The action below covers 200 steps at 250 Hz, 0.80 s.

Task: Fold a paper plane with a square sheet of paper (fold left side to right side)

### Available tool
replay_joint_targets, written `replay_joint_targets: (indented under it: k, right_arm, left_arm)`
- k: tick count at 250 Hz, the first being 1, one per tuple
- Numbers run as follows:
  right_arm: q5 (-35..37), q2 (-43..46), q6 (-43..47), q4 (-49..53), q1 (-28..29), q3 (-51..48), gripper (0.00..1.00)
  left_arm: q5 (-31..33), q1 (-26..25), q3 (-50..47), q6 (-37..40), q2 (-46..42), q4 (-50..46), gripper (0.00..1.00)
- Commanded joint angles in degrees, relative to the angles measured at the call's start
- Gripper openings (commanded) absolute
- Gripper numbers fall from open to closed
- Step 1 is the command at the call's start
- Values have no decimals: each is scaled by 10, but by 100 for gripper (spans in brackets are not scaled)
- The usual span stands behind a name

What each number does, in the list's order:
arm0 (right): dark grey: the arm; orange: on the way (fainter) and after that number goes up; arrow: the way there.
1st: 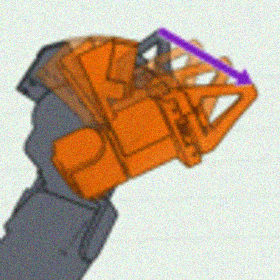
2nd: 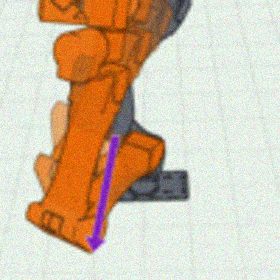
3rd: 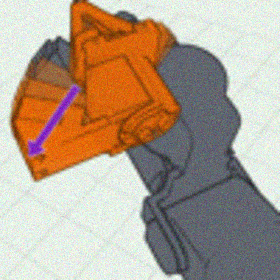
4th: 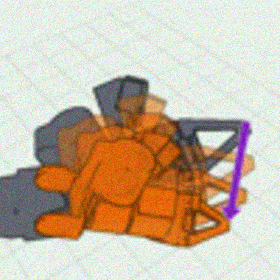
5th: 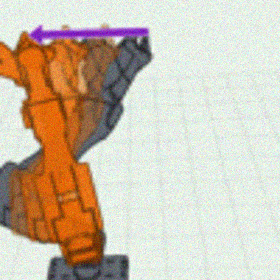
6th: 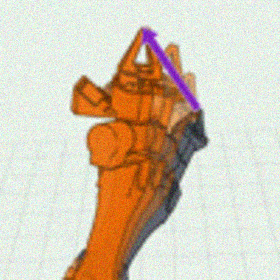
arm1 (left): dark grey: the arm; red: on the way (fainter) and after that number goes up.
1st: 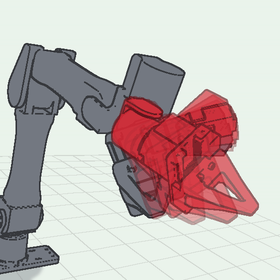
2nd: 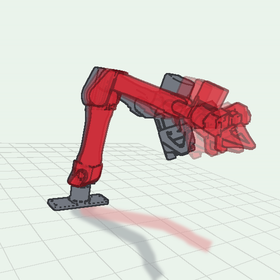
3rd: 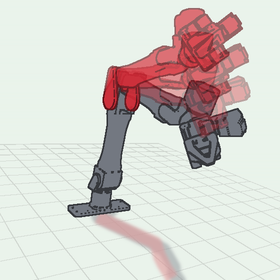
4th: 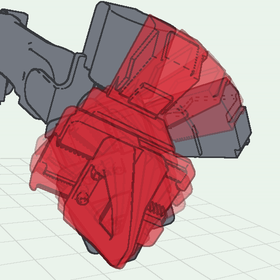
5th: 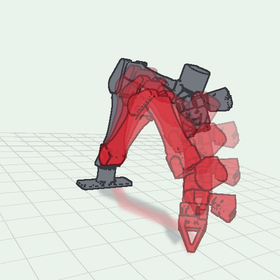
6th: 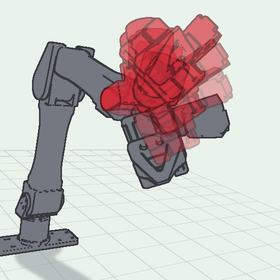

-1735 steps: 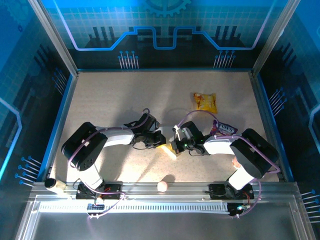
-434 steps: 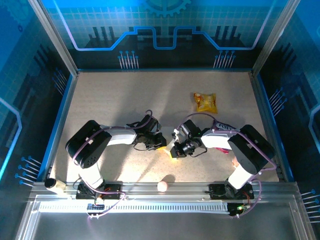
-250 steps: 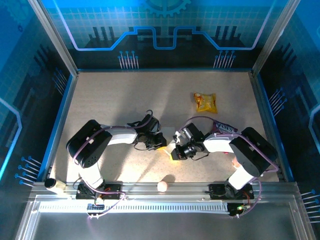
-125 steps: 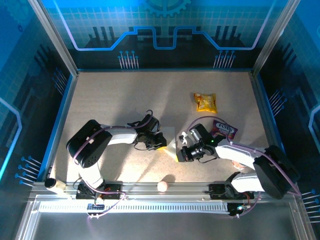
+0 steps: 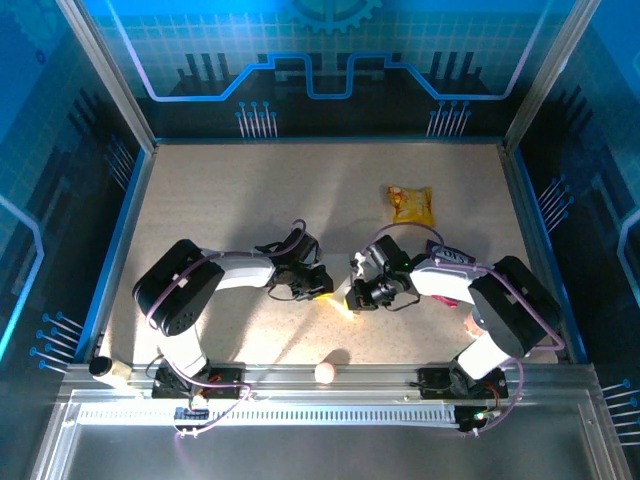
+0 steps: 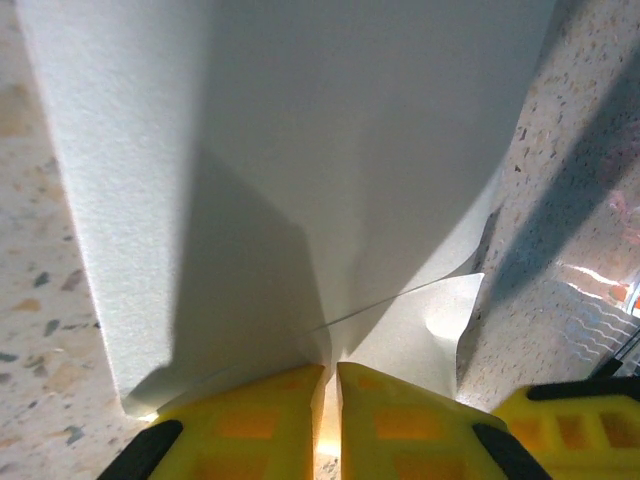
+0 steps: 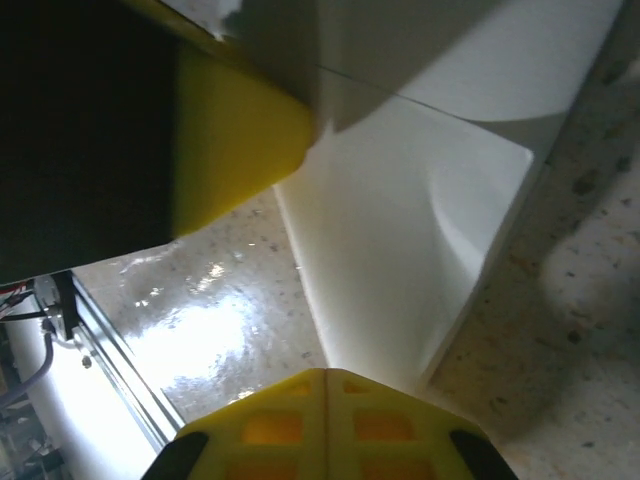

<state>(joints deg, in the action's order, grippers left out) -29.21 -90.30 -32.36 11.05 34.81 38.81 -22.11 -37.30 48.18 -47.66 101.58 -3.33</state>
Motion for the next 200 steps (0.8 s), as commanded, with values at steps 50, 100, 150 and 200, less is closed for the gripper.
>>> replay_joint_targets:
  k: [50,100,150,200]
  right_arm:
    - [35,-34,19,13,20,-12,0]
    - [74,-49,13,34,24,-19,0]
    - [120,-60,4,71,29,-12,0]
    - [152,-70,-13,103,30,-9,0]
  left_arm:
    - [50,-2,-5,8,15,-71,16]
    - [50,-1,-7,15,-20,-61,17]
    - [35,-2,-51,27,-96,21,12]
    - [-4,-20,-91,18,-104,101,7]
